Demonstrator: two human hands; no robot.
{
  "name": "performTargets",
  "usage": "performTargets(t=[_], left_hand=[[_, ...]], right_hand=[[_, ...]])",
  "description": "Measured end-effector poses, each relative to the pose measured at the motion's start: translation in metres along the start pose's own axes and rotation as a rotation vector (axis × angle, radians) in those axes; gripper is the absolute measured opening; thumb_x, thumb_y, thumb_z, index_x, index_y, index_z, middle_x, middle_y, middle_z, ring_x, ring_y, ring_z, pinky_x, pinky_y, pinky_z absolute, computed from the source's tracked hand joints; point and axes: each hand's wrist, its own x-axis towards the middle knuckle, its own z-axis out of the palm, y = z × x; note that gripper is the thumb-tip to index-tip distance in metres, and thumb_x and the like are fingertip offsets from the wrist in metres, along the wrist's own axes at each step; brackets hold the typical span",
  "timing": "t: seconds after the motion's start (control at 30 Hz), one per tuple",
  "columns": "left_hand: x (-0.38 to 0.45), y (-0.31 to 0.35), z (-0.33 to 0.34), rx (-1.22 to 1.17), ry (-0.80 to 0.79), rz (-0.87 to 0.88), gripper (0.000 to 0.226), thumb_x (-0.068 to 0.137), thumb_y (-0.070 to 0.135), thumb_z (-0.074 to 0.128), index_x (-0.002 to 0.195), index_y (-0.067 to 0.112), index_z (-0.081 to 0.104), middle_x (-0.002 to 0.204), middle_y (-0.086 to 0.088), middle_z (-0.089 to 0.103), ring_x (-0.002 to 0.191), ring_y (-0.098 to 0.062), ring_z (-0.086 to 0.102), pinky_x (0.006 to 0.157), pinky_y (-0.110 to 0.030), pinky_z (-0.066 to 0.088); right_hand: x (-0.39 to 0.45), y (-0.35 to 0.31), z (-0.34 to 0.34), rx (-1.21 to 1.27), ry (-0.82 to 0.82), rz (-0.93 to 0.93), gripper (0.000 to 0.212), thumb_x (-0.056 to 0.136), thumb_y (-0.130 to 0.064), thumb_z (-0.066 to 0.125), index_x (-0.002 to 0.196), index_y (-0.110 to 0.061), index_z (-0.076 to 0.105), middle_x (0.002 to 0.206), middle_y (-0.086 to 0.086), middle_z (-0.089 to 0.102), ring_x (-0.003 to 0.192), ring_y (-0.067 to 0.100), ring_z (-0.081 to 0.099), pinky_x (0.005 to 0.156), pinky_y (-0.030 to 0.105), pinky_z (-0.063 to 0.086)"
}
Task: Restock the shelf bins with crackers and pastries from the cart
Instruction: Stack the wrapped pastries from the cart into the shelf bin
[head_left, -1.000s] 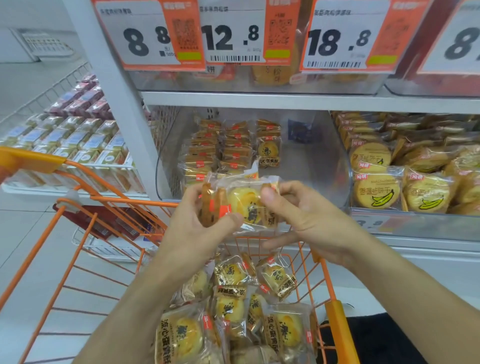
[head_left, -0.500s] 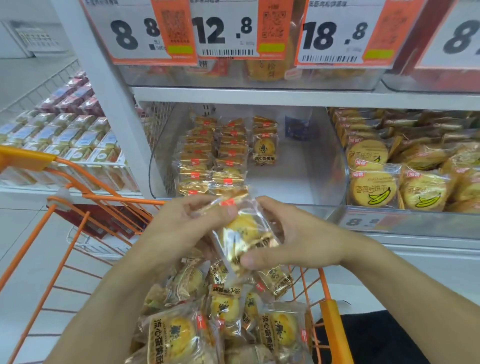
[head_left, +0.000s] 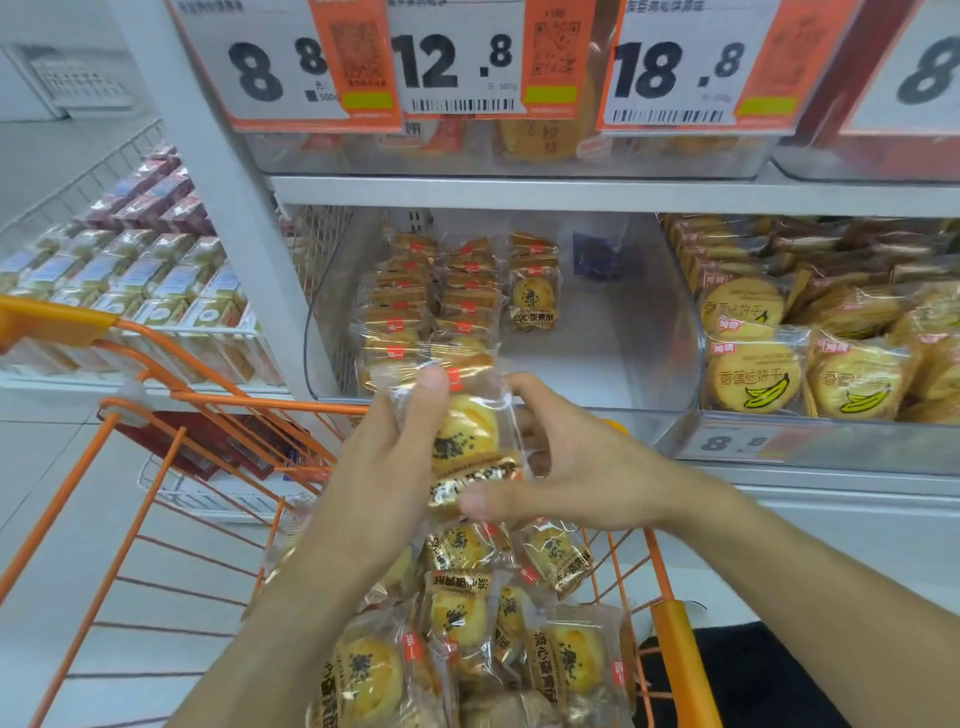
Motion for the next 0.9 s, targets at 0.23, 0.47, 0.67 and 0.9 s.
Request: performTargets(t=[0.23, 0.47, 0.67, 0.9], left_hand=[[-0.006, 0.010, 0.007, 0.123, -0.008, 0.437, 0.058, 0.082, 0.079, 0.043, 0.118, 0.035, 0.052, 0.108, 0.015, 0.066, 0.102, -0.005, 0.064, 0.083, -0.038, 0.054], [0.012, -0.017, 0.011, 0.682, -0.012, 0.384, 0.078, 0.092, 0.070, 0.013, 0.157, 0.026, 0.011, 0.163, 0.009, 0.012, 0.151, -0.011, -0.001, 0.124, -0.041, 0.003], [0.021, -0.028, 0.016, 0.943, 0.003, 0.349, 0.082, 0.086, 0.063, 0.026, 0.157, 0.025, 0.011, 0.165, 0.005, 0.007, 0.152, -0.020, -0.004, 0.120, -0.039, -0.011], [0.021, -0.031, 0.017, 0.936, 0.032, 0.390, 0.079, 0.086, 0.064, 0.023, 0.154, 0.023, 0.023, 0.160, 0.005, 0.021, 0.150, -0.020, 0.006, 0.119, -0.036, -0.012]], right_hand=[[0.000, -0.004, -0.010, -0.087, 0.146, -0.210, 0.093, 0.059, -0.010, 0.097, 0.134, -0.021, 0.045, 0.120, -0.011, 0.065, 0.110, 0.003, 0.065, 0.088, 0.017, 0.051], [0.020, 0.003, -0.050, -0.009, 0.539, -0.218, 0.088, 0.054, -0.015, 0.098, 0.127, -0.011, 0.050, 0.115, -0.003, 0.068, 0.102, 0.000, 0.068, 0.082, 0.013, 0.053], [0.079, 0.024, -0.081, 0.034, 0.626, 0.137, 0.078, 0.051, -0.010, 0.099, 0.119, -0.009, 0.061, 0.106, -0.001, 0.071, 0.096, 0.014, 0.071, 0.062, 0.016, 0.056], [0.130, 0.047, -0.093, -0.292, 0.569, 0.405, 0.094, 0.045, -0.023, 0.100, 0.125, -0.012, 0.053, 0.120, 0.001, 0.064, 0.104, 0.021, 0.063, 0.087, 0.033, 0.057]])
